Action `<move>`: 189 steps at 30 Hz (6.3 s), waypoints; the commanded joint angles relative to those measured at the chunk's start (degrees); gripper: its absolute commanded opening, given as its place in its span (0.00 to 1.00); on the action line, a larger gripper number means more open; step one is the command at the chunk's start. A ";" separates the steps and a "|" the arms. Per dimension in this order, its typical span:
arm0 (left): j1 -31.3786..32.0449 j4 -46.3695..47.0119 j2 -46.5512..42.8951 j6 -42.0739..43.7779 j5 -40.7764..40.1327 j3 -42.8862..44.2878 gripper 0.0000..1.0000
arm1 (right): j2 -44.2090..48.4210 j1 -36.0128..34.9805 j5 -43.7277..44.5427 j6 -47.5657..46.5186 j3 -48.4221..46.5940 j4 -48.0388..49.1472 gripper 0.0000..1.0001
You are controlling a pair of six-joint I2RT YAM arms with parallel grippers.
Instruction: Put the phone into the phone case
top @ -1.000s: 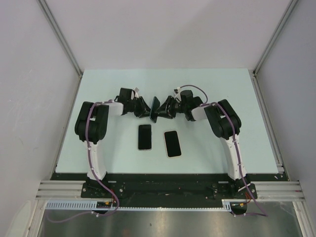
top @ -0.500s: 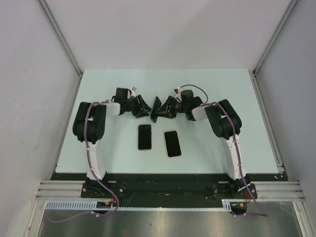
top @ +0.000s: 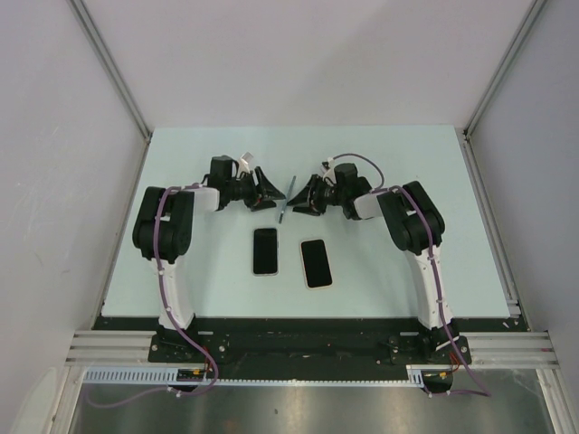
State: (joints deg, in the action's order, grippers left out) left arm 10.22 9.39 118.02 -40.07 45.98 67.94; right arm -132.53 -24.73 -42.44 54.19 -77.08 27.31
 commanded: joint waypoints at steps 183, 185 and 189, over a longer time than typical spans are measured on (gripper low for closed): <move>-3.80 -16.77 -49.20 12.04 9.40 -20.39 0.05 | 5.00 14.10 -21.90 50.66 36.37 64.62 0.66; -3.80 -16.86 -49.29 12.12 9.40 -20.48 0.05 | 4.22 14.18 -21.12 50.57 37.52 64.62 0.70; -3.80 -16.68 -49.29 12.04 9.31 -20.48 0.05 | 4.12 15.85 -19.71 51.80 39.54 64.54 0.78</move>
State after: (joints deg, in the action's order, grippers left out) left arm 6.59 -10.39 71.02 -28.91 52.34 47.55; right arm -125.27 -10.00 -63.33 97.45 -40.82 78.81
